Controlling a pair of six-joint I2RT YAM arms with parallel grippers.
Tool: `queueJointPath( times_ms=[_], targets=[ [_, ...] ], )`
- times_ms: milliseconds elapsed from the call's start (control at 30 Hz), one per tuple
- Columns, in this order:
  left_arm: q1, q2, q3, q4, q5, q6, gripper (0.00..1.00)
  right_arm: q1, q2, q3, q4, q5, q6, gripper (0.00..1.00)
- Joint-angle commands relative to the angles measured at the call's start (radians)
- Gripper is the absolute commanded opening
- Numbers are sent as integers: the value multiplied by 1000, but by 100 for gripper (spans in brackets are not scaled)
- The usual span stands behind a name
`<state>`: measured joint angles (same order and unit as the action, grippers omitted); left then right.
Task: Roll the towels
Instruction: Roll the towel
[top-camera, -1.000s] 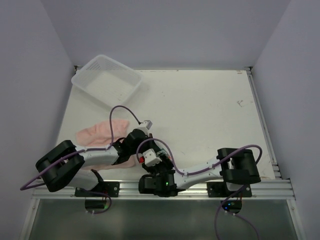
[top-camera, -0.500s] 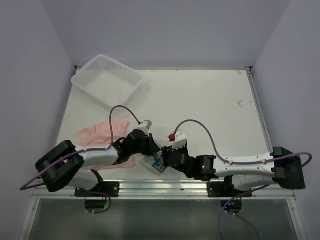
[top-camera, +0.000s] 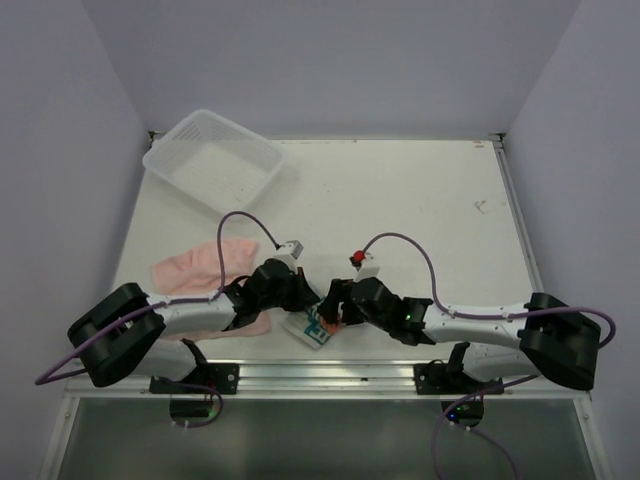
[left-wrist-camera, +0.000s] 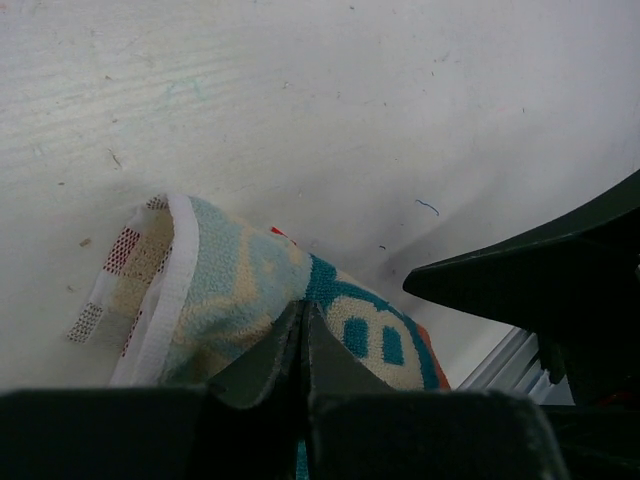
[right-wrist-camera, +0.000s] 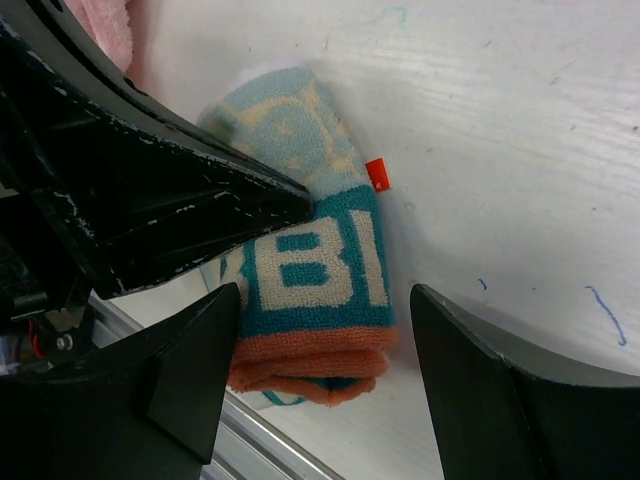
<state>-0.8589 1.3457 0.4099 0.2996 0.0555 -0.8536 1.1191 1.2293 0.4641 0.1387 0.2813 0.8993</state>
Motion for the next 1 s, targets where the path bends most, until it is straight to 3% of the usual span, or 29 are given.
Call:
queueJointPath(
  times_ms=[0,100,233,533,667,967],
  targets=[
    [-8,-3,-37,-97,-37,24,4,-8,53,-21,108,-117,53,73],
    [-8,-3,-36,-97,-39,25,4,-12,91,-45,165,-165,73,71],
    [-8,-3,-33,-99,-48,30,4,-12,122,-58,216,-212,75,60],
    [-6,-31,68,-177,-103,54,11,-8,180,-61,243,-219,36,26],
    [17,-60,150,-261,-121,85,18,19,144,-51,194,-113,-17,20],
    [139,-149,282,-393,-91,163,25,191,134,70,-8,396,-154,16]
  ],
)
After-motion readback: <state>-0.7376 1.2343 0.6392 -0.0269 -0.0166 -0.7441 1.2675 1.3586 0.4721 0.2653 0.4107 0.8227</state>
